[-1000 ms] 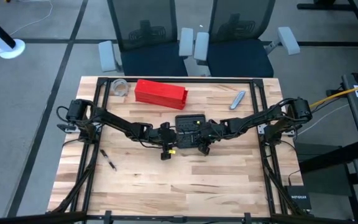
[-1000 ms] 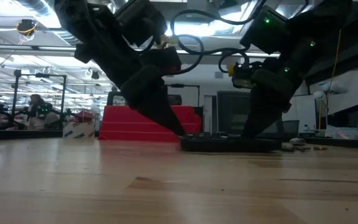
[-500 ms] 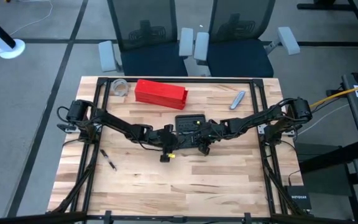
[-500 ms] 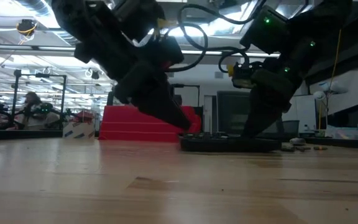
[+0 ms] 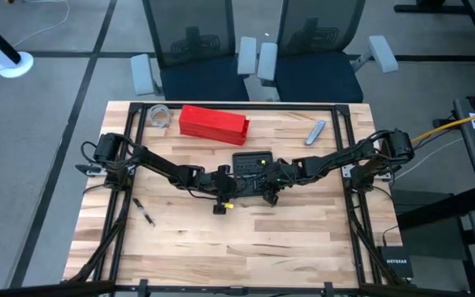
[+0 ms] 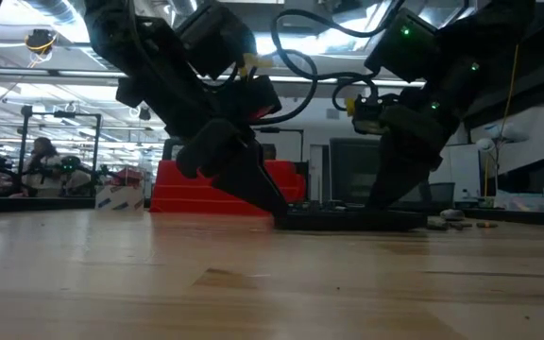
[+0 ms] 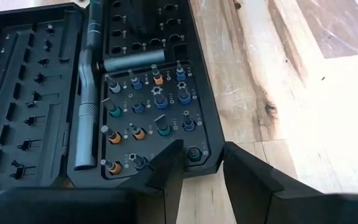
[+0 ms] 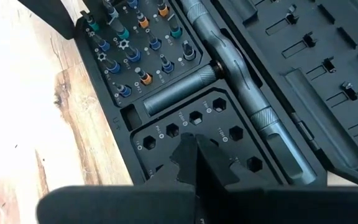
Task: Prefit tool cases
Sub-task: Remove the screwdriver bit from the tool case
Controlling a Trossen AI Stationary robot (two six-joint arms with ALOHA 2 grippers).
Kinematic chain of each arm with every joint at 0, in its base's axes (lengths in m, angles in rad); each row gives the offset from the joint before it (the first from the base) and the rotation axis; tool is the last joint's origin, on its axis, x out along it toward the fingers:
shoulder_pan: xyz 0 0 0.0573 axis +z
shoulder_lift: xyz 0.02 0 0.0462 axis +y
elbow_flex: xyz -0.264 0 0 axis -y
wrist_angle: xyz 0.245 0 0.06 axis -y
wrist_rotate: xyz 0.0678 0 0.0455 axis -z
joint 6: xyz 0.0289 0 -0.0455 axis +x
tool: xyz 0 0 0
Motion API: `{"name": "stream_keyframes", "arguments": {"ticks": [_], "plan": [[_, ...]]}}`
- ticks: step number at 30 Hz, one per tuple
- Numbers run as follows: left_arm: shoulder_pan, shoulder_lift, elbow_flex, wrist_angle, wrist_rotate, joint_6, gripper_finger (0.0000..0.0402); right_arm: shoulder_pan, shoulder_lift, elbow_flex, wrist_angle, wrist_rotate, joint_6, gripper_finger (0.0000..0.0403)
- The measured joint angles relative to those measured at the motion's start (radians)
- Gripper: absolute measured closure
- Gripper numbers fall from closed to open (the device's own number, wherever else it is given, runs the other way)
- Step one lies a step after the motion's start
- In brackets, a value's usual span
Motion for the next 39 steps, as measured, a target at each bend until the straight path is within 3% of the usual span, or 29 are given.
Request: {"name": "stream_keyframes", "arguments": {"ticks": [4,10,19,29,34,39], "plan": [[0.000,0.000,0.000,-0.004,0.000,-0.012,0.0321,0.000,0.000,0.000,0.000,0.000,0.001,0.0403],[0.000,0.000,0.002,-0.003,-0.002,-0.067,0.0394,0.000,0.000,0.000,0.001,0.001,0.001,0.0403],[0.000,-0.004,0.009,0.012,-0.001,-0.172,0.0401,0.000,0.000,0.000,-0.005,0.001,0.001,0.0403],[0.012,-0.032,0.033,0.008,0.000,-0.131,0.0401,0.000,-0.001,0.003,-0.036,0.000,0.001,0.0403],[0.026,-0.101,0.034,-0.093,-0.001,-0.095,0.0401,0.000,-0.001,0.002,-0.038,0.000,0.001,0.0403],[0.029,-0.181,0.033,-0.328,-0.038,-0.038,0.0401,0.000,-0.001,0.002,-0.041,0.001,0.000,0.0403]]}}
